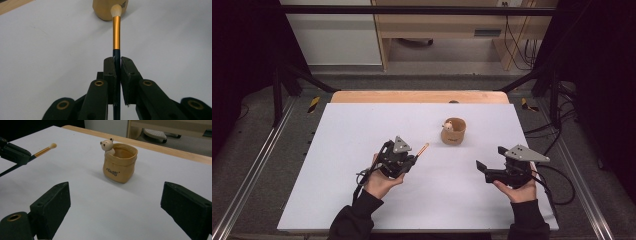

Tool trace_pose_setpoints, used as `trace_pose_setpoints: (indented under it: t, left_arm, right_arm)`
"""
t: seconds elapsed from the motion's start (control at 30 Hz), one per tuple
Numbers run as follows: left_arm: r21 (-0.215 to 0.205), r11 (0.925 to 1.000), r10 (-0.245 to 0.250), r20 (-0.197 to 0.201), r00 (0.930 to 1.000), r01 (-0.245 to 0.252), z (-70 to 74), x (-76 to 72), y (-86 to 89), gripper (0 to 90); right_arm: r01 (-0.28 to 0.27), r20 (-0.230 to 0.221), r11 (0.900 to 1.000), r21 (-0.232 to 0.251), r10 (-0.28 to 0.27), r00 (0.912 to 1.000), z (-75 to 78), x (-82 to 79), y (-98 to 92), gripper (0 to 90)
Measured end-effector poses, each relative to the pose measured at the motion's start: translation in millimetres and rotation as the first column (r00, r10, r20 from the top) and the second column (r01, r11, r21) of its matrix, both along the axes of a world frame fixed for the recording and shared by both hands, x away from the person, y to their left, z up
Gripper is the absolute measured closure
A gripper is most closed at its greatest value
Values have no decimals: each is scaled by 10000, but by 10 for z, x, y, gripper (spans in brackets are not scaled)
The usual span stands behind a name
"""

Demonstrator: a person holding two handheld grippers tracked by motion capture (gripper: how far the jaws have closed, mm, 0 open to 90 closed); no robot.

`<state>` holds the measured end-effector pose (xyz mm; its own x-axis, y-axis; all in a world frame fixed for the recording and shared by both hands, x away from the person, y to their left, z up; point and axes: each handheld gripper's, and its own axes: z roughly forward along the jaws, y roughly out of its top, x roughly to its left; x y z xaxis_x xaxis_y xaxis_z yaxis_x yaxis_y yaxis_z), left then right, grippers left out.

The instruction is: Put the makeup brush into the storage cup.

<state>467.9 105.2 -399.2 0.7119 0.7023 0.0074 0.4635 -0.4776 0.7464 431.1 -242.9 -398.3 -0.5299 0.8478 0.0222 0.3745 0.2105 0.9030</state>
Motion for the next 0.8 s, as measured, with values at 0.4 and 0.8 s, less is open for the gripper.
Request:
trace_pose_setpoints:
  t: [0.4,0.8]
  left_arm:
    - [-1063,9939,382,765,9963,-299,45,-178,3,825]
    - [-1878,9813,652,1186,9908,-421,-1,-298,-34,825]
  right_arm:
    - [-237,72,9995,193,236,9997,14,-16,28,110]
    - [-520,-83,9982,292,523,9986,-6,-6,111,123]
